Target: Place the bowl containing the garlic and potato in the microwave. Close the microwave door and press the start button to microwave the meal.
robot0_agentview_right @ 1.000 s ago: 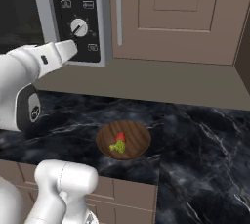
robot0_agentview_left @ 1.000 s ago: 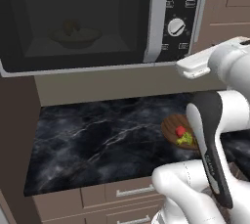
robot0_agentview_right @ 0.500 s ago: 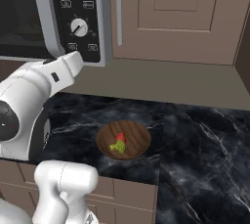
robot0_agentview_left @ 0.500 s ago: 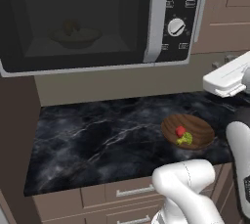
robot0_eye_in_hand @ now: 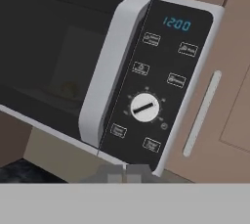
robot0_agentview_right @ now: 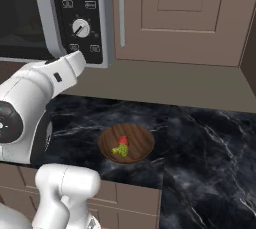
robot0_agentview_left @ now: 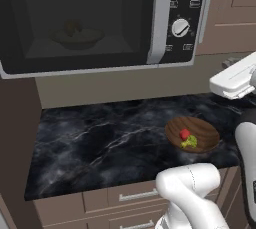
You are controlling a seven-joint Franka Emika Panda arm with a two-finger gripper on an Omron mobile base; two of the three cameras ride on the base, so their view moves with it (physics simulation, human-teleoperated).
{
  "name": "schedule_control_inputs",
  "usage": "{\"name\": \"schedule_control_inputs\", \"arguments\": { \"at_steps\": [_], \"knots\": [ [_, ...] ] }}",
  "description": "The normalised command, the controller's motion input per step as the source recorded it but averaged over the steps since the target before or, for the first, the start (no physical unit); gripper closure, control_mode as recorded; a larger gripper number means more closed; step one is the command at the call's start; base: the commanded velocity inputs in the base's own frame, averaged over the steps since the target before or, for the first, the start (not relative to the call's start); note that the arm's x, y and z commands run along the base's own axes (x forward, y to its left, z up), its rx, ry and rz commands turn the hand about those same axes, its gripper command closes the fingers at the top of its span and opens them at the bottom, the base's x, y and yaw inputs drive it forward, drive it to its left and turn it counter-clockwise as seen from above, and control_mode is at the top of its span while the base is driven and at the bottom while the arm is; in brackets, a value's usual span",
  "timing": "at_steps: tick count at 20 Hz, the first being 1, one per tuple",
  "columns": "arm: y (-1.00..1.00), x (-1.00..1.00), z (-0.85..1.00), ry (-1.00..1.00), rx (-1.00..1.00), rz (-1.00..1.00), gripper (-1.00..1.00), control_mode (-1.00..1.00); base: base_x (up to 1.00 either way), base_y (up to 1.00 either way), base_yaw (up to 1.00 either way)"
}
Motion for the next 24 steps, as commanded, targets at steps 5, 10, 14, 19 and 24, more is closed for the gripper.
{"name": "schedule_control_inputs", "arguments": {
  "at_steps": [5, 10, 14, 19, 24],
  "knots": [
    [0.06, 0.01, 0.0, -0.09, -0.13, 0.04, 1.0, -1.0, 0.0, 0.0, 0.0],
    [0.03, 0.0, 0.04, -0.04, -0.22, 0.12, 1.0, -1.0, 0.0, 0.0, 0.0],
    [0.1, 0.01, 0.07, 0.0, -0.28, 0.14, 1.0, -1.0, 0.0, 0.0, 0.0],
    [0.17, 0.1, 0.0, -0.01, -0.27, 0.11, 1.0, -1.0, 0.0, 0.0, 0.0],
    [0.27, 0.19, -0.04, -0.1, -0.19, 0.04, 1.0, -1.0, 0.0, 0.0, 0.0]
  ]
}}
